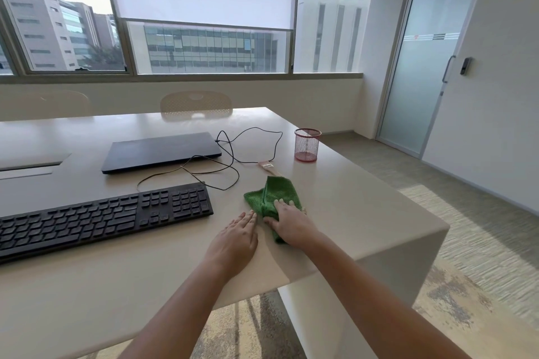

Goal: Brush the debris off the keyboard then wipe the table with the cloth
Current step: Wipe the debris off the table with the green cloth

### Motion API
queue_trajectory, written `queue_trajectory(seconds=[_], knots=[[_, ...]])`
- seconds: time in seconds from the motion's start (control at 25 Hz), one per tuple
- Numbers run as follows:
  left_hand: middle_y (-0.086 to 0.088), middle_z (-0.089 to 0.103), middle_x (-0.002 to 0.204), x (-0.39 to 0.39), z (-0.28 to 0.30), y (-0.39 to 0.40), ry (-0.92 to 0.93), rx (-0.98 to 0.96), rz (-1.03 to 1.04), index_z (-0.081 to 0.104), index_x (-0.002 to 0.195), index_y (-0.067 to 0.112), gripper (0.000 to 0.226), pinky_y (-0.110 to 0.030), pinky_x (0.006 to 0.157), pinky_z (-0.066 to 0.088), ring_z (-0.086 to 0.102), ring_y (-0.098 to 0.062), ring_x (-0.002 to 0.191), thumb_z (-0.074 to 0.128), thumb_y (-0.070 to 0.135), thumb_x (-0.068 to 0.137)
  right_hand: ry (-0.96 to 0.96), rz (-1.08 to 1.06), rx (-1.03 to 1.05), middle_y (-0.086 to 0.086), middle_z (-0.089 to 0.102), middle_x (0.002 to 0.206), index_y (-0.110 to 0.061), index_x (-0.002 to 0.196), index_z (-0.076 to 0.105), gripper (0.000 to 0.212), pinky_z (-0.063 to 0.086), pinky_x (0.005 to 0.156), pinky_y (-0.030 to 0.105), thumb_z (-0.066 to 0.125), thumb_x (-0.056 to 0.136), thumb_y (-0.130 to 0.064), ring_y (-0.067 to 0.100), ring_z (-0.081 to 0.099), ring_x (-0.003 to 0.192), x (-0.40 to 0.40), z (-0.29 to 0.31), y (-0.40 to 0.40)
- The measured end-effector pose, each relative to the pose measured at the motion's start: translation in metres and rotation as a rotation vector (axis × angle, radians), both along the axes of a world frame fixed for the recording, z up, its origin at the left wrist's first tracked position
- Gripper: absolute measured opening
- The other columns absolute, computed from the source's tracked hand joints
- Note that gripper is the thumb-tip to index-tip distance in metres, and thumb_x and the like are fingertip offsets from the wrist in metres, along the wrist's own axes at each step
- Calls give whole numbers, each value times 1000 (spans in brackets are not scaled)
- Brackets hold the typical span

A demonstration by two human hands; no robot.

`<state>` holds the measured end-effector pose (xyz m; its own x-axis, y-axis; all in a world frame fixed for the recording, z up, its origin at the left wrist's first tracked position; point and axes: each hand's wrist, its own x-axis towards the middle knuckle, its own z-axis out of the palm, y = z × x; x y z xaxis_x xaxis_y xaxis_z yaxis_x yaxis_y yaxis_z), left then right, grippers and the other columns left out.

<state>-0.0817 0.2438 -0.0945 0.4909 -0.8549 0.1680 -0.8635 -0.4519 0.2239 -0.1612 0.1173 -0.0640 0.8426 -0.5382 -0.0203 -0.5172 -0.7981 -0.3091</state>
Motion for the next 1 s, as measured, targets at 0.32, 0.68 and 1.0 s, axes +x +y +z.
queue_trajectory(seconds=[0.32, 0.68, 1.0], knots=[[2, 19, 157, -4, 3, 3, -10, -29, -59, 23, 149, 17, 50, -22, 117, 6, 11, -10, 145, 25, 33, 102, 55, 33, 155, 6, 10, 158, -12, 150, 14, 56, -2, 116, 44, 24, 101, -39, 27, 2, 145, 2, 7, 8], [3, 27, 154, -2, 2, 7, 22, -149, -22, 21, 149, 22, 50, -23, 114, 18, 21, -10, 143, 31, 24, 100, -308, -40, 422, 14, 61, 113, -6, 117, 58, 40, 40, 90, 31, 36, 100, -34, 27, 54, 108, 3, 2, 1], [-5, 30, 152, -2, 0, 8, 102, -181, -2, 25, 148, 27, 90, -24, 114, 18, 26, -15, 142, -5, 76, 78, -1137, -673, 664, 24, 60, 107, 7, 116, 56, 35, 44, 86, 38, 36, 101, -18, 34, 57, 100, -18, 5, -33]])
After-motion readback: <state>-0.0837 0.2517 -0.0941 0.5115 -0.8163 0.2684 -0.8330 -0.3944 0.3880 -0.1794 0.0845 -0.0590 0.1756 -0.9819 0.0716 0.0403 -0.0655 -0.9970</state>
